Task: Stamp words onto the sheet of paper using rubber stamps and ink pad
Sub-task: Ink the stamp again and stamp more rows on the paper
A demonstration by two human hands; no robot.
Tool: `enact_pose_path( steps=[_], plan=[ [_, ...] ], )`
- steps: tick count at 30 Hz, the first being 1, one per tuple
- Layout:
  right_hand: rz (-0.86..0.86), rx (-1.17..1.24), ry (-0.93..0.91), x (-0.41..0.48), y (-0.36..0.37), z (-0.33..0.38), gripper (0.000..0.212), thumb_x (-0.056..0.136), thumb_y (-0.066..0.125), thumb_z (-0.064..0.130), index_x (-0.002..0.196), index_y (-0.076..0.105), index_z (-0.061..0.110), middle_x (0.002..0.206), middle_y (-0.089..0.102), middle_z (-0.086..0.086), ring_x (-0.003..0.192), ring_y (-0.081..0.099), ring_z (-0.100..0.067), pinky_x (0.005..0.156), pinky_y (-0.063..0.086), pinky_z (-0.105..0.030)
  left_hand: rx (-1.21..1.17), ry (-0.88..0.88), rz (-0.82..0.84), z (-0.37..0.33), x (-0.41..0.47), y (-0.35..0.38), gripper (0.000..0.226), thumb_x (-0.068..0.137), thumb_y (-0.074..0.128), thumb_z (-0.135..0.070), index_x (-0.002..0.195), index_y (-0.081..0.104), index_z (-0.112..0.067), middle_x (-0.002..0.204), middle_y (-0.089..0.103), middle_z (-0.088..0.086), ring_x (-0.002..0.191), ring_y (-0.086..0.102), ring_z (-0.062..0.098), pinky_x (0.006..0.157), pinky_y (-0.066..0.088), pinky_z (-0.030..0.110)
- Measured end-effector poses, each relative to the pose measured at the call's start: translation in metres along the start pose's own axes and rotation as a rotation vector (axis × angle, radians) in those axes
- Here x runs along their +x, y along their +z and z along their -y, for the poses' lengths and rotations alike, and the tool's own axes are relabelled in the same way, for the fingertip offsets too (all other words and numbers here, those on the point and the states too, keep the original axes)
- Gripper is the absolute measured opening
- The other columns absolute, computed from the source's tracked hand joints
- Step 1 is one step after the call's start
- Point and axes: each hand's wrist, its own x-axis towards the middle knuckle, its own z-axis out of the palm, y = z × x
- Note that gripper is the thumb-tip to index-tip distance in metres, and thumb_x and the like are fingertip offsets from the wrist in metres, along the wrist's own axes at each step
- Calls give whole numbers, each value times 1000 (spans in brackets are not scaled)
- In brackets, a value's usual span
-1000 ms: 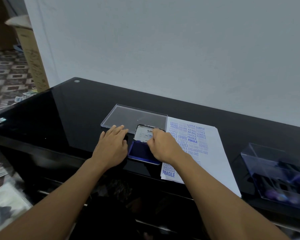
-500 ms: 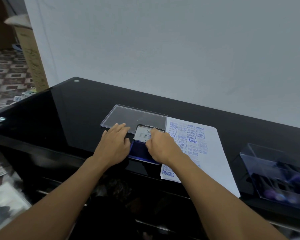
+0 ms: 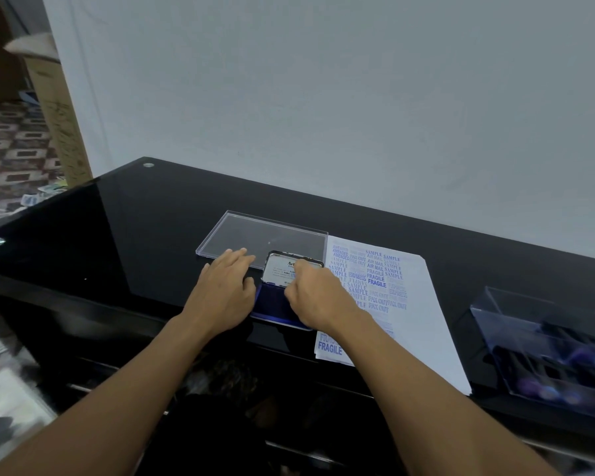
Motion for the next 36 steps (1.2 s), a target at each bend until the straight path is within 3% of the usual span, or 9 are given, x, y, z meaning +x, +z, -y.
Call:
enact_pose_path(
  steps=[4, 8, 15, 21, 28, 32, 36],
  plan=[
    [-3, 40, 23, 6, -2, -3, 20, 98, 42, 20, 79, 38, 16, 81, 50, -5, 69, 49, -22, 59, 37, -33, 4, 11, -10, -2, -1, -2, 50, 100, 40, -20, 150, 38, -18, 161, 27, -1, 151, 15, 16, 122, 15, 47],
    [9, 44, 32, 6, -3, -3, 14, 99, 42, 20, 89, 44, 12, 90, 53, -9, 77, 53, -26, 65, 39, -33, -2, 14, -27, -2, -1, -3, 50, 100, 41, -20, 149, 39, -17, 161, 28, -1, 150, 16, 16, 122, 16, 45],
    [-25, 0, 22, -2, 3, 3, 28, 98, 41, 18, 73, 30, 22, 85, 50, -11, 73, 50, -31, 64, 41, -37, -6, 22, -28, -2, 0, -2, 50, 99, 41, -19, 149, 40, -17, 160, 29, 0, 150, 17, 16, 122, 18, 45],
    [-3, 52, 32, 2, -2, 1, 12, 100, 43, 19, 89, 42, 13, 88, 49, -9, 77, 50, -28, 62, 38, -33, -11, 26, -40, -6, -1, -4, 49, 100, 41, -20, 149, 40, -17, 160, 29, 0, 150, 17, 16, 122, 17, 42],
    [-24, 31, 30, 1, 1, 2, 15, 99, 42, 20, 85, 40, 15, 83, 48, -7, 74, 49, -27, 63, 39, -34, -23, 36, -53, -9, -2, -8, 49, 99, 42, -18, 148, 40, -17, 160, 29, 0, 150, 17, 15, 122, 17, 40],
    [-18, 48, 25, 1, 0, -1, 20, 100, 43, 20, 81, 38, 17, 76, 45, -3, 64, 46, -18, 53, 34, -32, -31, 54, -57, -14, -3, -9, 49, 99, 42, -17, 148, 41, -16, 160, 30, 1, 150, 17, 15, 122, 17, 39],
    [4, 85, 45, 5, -2, -3, 19, 99, 43, 19, 81, 39, 17, 87, 54, -8, 67, 48, -18, 50, 32, -29, -36, 82, -59, -18, -3, -12, 49, 98, 44, -15, 147, 43, -13, 159, 32, 3, 149, 20, 18, 121, 20, 42]
  ],
)
